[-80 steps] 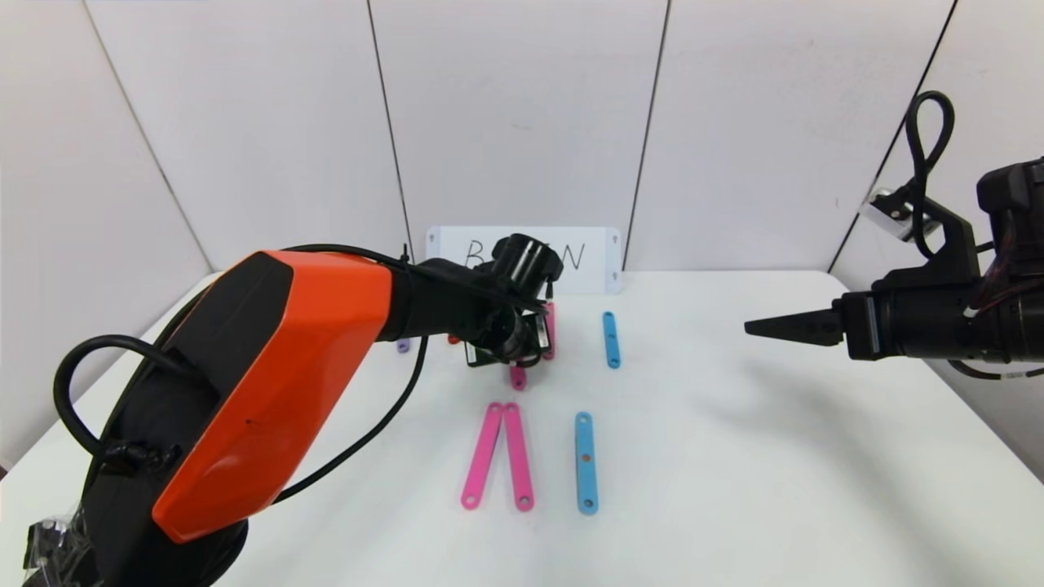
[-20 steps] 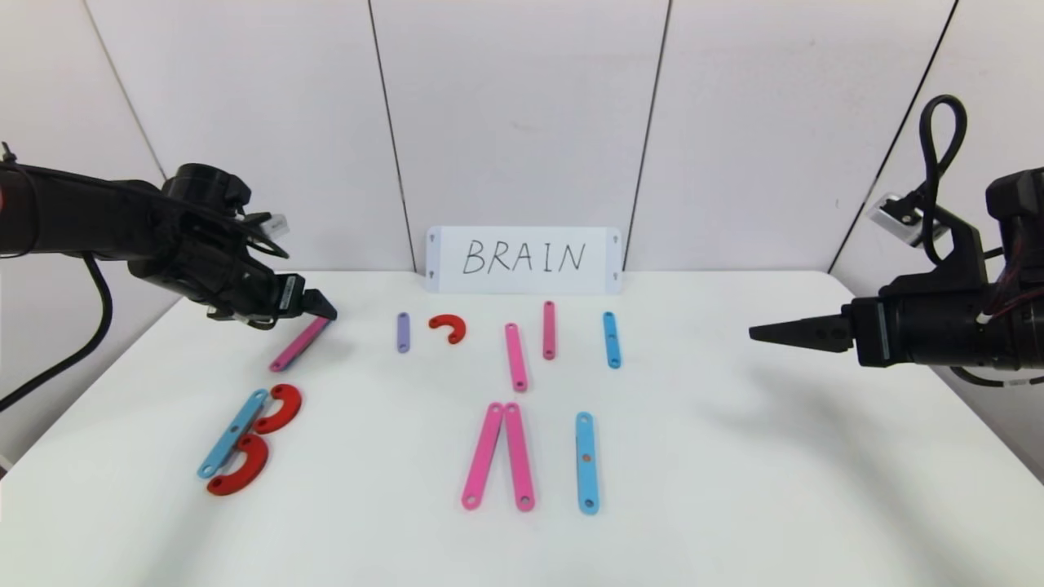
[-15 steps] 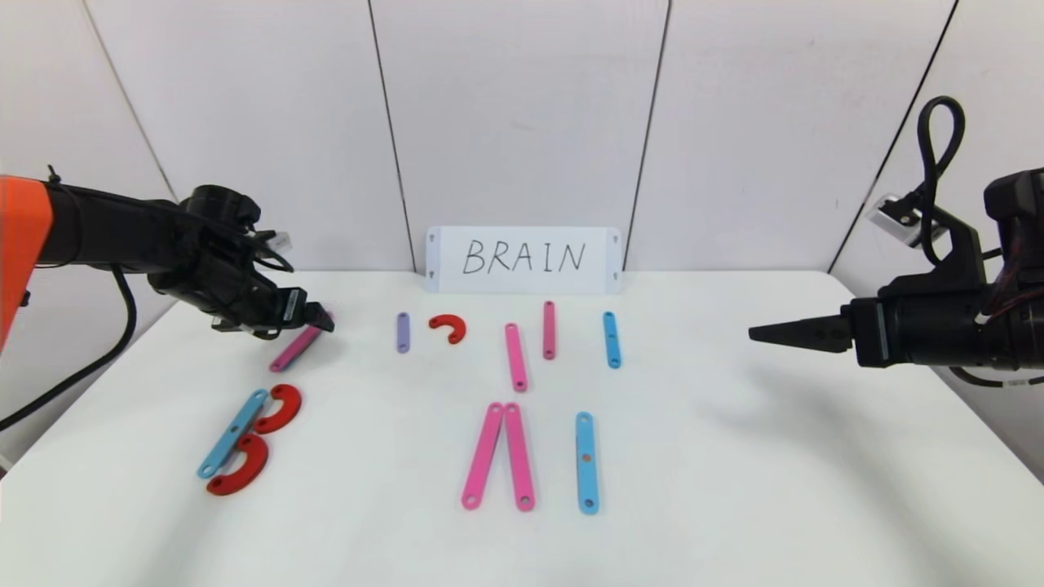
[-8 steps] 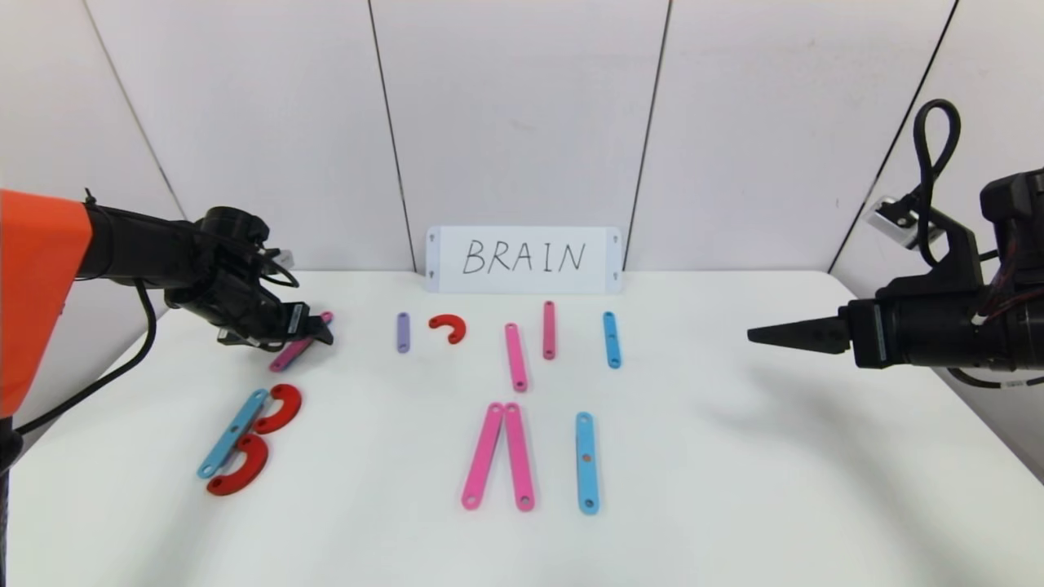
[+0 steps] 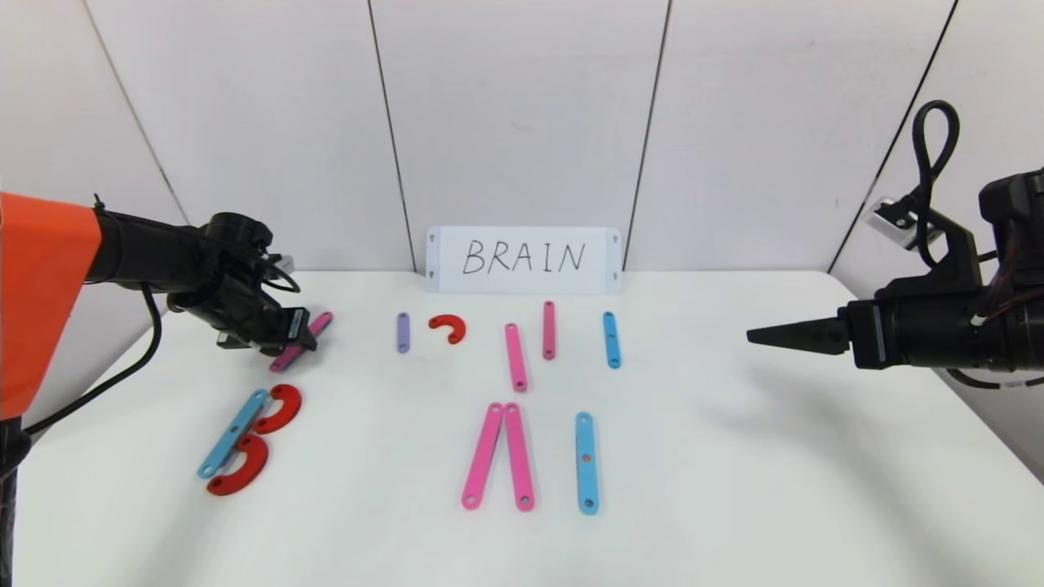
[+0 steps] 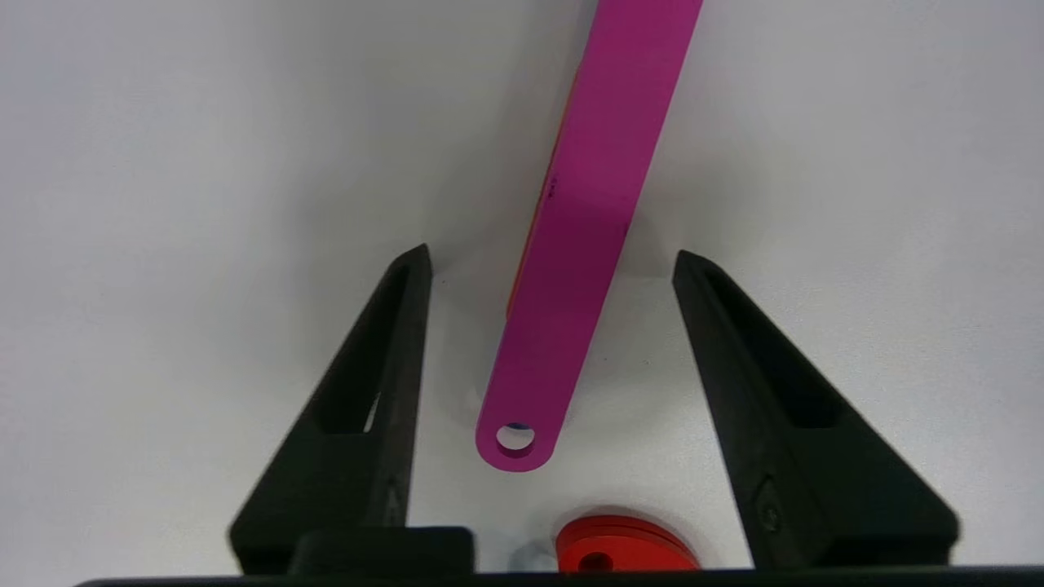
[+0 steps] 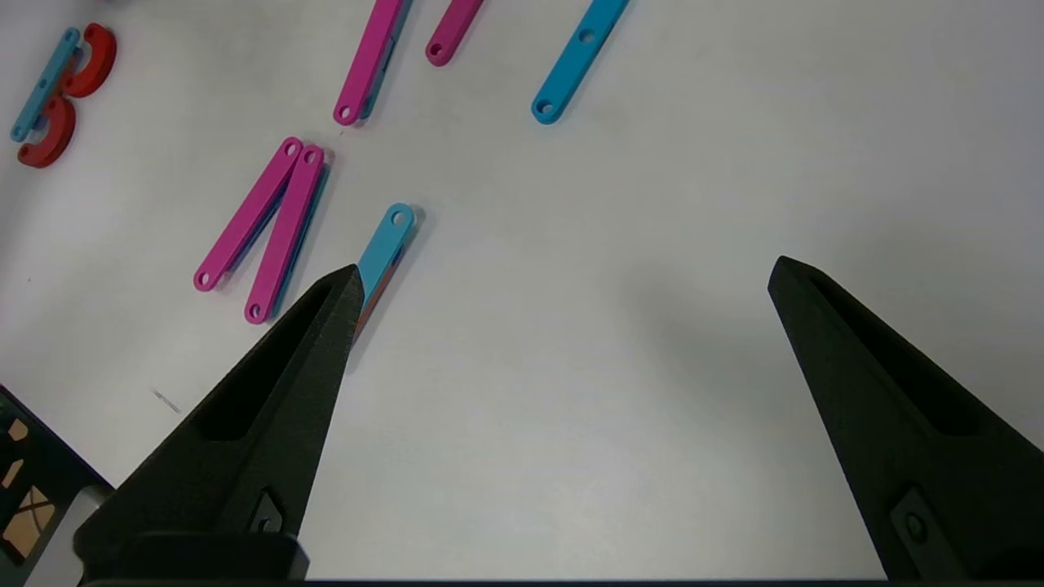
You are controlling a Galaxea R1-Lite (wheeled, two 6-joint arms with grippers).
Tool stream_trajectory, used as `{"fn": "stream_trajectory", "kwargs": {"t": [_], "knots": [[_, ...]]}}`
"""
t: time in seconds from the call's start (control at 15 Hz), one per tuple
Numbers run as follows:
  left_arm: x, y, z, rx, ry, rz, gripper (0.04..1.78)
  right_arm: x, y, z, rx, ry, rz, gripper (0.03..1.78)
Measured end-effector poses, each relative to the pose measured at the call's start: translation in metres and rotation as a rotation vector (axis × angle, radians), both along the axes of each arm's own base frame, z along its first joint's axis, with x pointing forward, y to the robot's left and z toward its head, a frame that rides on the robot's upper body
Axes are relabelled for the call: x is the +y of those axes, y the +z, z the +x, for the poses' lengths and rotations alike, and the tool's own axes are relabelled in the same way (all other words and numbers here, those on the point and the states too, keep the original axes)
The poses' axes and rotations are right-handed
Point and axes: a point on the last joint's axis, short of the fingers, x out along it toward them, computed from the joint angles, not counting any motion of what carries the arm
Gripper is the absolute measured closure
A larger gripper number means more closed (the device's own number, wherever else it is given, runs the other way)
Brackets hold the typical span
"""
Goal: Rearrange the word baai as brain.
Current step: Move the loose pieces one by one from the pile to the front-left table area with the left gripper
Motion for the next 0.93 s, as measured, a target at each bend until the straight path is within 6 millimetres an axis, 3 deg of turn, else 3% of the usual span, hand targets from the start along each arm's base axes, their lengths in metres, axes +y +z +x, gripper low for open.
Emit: {"fn": "stream_trajectory", "kwargs": {"t": [0.13, 0.27, 0.67, 0.93], "knots": [[0.0, -0.001, 0.0, 0.002, 0.0, 0.001, 1.28, 0.001, 0.0, 0.0, 0.001, 0.003, 0.0, 0.07], [0.0, -0.001, 0.001, 0.002, -0.001, 0.001, 1.5, 0.001, -0.001, 0.0, 0.002, 0.006, -0.001, 0.07], [-0.001, 0.004, -0.008, 0.018, 0.0, -0.002, 1.52, 0.002, -0.001, 0.0, 0.004, 0.008, -0.001, 0.07], [-0.003, 0.032, -0.032, -0.026, 0.001, -0.004, 1.52, 0.002, -0.002, 0.001, 0.008, 0.007, -0.003, 0.07]]}}
